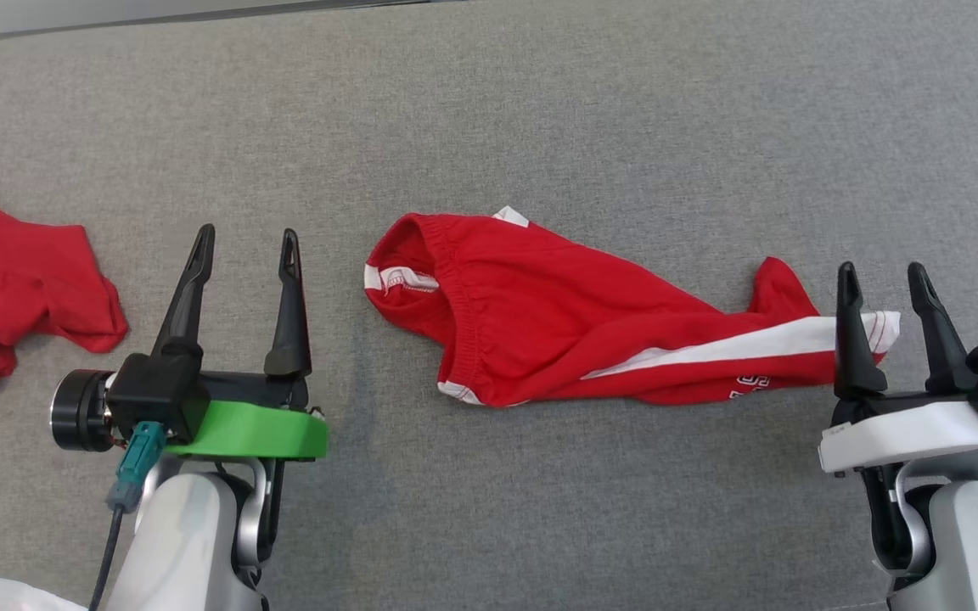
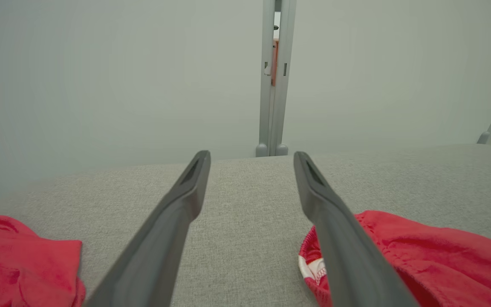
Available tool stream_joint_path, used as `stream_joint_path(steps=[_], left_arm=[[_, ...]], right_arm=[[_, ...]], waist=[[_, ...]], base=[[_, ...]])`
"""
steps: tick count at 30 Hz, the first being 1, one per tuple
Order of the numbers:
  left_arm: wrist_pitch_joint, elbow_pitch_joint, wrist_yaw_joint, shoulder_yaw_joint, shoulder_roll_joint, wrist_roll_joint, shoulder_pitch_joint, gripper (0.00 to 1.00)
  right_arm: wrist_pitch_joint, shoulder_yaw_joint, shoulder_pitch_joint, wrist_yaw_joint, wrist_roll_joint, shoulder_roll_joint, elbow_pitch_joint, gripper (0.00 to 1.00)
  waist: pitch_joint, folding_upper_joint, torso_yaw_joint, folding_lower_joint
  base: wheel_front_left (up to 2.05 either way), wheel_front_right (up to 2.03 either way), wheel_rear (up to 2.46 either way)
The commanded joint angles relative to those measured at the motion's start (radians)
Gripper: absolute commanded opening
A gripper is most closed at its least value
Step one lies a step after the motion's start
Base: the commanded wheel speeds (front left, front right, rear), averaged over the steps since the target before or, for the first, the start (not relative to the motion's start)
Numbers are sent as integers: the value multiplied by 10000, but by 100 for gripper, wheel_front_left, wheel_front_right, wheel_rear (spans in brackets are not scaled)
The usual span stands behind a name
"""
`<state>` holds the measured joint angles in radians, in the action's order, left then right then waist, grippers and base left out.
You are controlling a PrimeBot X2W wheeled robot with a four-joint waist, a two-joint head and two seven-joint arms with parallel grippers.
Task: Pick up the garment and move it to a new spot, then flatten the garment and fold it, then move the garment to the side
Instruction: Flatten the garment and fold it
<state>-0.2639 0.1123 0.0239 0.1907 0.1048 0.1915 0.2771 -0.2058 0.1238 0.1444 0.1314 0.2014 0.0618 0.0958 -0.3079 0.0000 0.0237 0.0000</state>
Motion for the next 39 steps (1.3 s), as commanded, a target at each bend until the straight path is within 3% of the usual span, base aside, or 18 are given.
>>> stream_joint_path(steps=[1, 10, 29, 34, 39], left_arm=[[-7, 14, 55, -93, 18, 14, -101, 100], [-7, 142, 129, -263, 19, 112, -784, 100], [-5, 220, 173, -171, 86, 188, -1389, 100], [760, 110, -354, 647, -28, 95, -922, 100], [2552, 498, -1043, 1859, -209, 375, -435, 100]], right_arm=[[-106, -205, 25, -14, -140, 183, -185, 100], [178, -1314, -671, -14, -254, 497, -978, 100], [532, -1380, -1365, -14, -144, 199, -1609, 100], [607, -1358, -1252, -14, -175, 193, -1687, 100], [628, -1520, -1085, -14, -132, 207, -1704, 100]], waist=[[97, 0, 3, 0], [755, 0, -89, 0], [1101, 0, -9, 0], [907, 0, -95, 0], [609, 0, -18, 0]], base=[[0, 0, 0], [0, 0, 0], [0, 0, 0], [0, 0, 0], [0, 0, 0]])
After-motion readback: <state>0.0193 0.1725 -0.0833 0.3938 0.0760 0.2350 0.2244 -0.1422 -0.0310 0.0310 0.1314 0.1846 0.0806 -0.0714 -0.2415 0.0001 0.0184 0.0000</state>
